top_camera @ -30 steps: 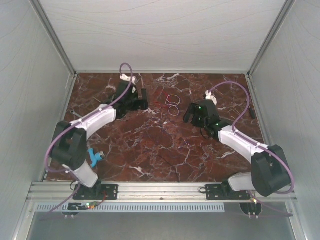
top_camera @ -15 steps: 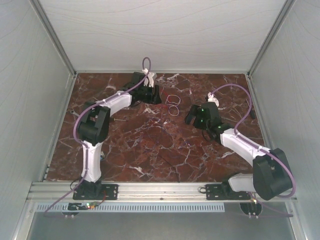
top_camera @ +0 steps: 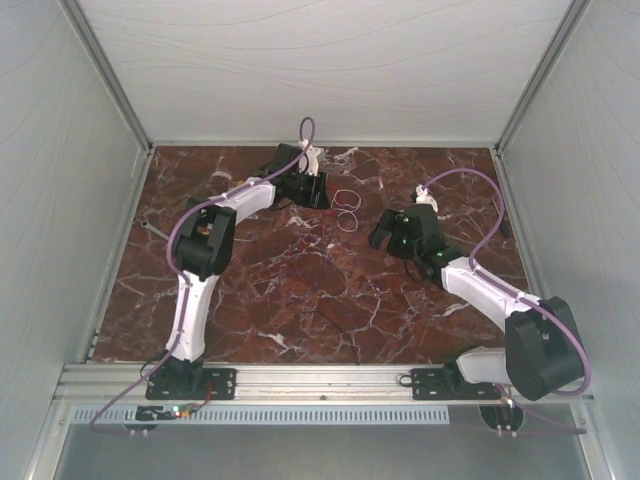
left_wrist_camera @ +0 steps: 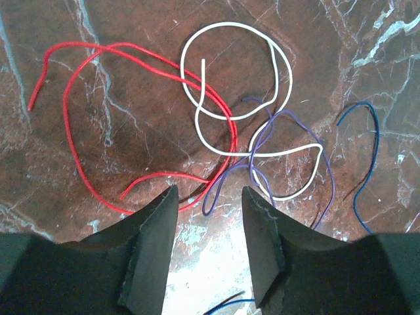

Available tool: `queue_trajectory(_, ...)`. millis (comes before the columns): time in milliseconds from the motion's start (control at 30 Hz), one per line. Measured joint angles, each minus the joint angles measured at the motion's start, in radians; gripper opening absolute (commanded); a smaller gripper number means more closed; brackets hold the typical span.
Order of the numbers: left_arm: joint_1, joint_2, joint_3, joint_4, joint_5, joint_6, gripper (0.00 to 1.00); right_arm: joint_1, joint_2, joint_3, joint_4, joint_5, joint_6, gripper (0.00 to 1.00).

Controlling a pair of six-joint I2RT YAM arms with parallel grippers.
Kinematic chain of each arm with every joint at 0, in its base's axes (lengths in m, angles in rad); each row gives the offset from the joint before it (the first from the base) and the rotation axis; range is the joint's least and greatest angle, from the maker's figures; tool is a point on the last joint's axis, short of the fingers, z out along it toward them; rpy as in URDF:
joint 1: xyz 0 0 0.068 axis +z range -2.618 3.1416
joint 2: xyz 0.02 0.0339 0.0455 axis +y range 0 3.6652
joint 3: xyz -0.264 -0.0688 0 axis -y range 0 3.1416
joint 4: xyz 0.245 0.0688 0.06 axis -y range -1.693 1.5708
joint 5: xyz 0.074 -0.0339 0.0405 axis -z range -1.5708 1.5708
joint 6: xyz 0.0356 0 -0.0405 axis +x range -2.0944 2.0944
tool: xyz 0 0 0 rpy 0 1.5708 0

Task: Zip-tie the wires
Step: Pick up the cable at the center of the board.

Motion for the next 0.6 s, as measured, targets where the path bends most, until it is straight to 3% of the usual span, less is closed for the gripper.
queue_trajectory(433,-0.007,0.037,0.029,-0.032,0.031,0.01,0.4,-0.011,0.0,-0.002,0.005,-0.017,0.004,0.8)
queue_trajectory(600,-0.007,0.041,0.029,-0.037,0.049,0.016,0.27,-0.011,0.0,-0.002,0.007,-0.022,0.004,0.8)
